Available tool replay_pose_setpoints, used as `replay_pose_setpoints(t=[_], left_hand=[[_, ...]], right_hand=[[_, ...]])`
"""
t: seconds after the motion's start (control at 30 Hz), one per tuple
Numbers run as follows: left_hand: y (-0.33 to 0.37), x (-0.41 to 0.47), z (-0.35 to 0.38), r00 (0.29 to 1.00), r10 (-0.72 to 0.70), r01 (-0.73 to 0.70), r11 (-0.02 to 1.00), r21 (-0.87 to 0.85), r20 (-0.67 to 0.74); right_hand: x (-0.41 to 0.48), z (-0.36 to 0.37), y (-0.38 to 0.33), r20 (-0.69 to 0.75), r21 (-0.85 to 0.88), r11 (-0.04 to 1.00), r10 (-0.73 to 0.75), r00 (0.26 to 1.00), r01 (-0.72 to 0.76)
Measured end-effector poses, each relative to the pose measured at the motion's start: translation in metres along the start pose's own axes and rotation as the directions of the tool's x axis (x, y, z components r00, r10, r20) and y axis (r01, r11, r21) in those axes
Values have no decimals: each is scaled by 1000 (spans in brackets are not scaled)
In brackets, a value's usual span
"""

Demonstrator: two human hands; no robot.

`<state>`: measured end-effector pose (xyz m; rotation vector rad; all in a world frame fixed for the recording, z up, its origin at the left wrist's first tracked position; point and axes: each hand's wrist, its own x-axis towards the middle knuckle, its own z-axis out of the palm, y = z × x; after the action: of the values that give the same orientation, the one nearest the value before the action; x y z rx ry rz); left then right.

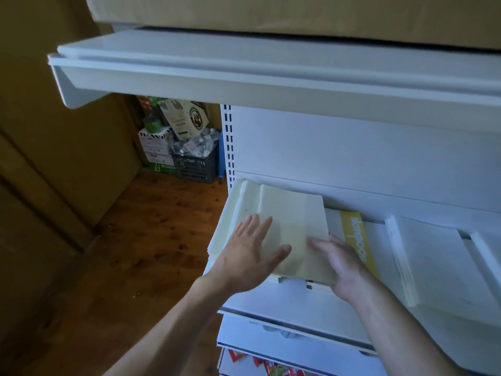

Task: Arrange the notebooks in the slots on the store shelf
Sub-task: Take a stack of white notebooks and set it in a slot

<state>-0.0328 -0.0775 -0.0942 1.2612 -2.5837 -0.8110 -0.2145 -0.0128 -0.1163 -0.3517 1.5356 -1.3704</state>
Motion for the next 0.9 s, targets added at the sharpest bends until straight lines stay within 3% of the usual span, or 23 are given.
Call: replay_pose_setpoints(t=[0.07, 0.13, 0.27, 0.47, 0.53, 0.6, 0.67, 0.73, 0.83, 0.9], left_hand=[[-1, -1, -8, 996, -18, 10, 996, -84, -93], [-4, -1, -9, 982, -76, 67, 996, -57, -171], [5, -2, 1, 990, -86, 94, 993, 66, -114], [16, -1, 8, 991, -116, 120, 991, 62, -66], [17, -2, 5, 991, -114, 114, 993, -8, -69], [17, -3, 1, 985, -149, 129, 969, -211, -83], [18, 0, -5, 969, -225, 149, 856, -496, -99], [20, 3, -13, 942, -326, 171, 667, -725, -78], [20, 7, -23, 913, -408, 206, 450, -869, 5], [21, 8, -26, 923, -380, 206, 346, -916, 64]], right_hand=[[-2, -1, 0, 10, 16, 1000, 9, 1000, -9], [-3, 0, 2, 2, -8, 1000, 3, 1000, -3], [-8, 10, 5, 13, -59, 998, -37, 999, 38], [-15, 17, 4, 4, -117, 992, -42, 999, 42], [-15, 17, 5, -15, -120, 991, -60, 998, 58], [-16, 16, 6, -30, -139, 986, -94, 995, 89], [-17, 18, 6, -53, -168, 978, -136, 989, 126], [-16, 18, 7, -102, -201, 964, -194, 976, 171], [-17, 15, 6, -150, -213, 949, -265, 953, 231], [-19, 13, 6, -132, -167, 952, -279, 951, 256]])
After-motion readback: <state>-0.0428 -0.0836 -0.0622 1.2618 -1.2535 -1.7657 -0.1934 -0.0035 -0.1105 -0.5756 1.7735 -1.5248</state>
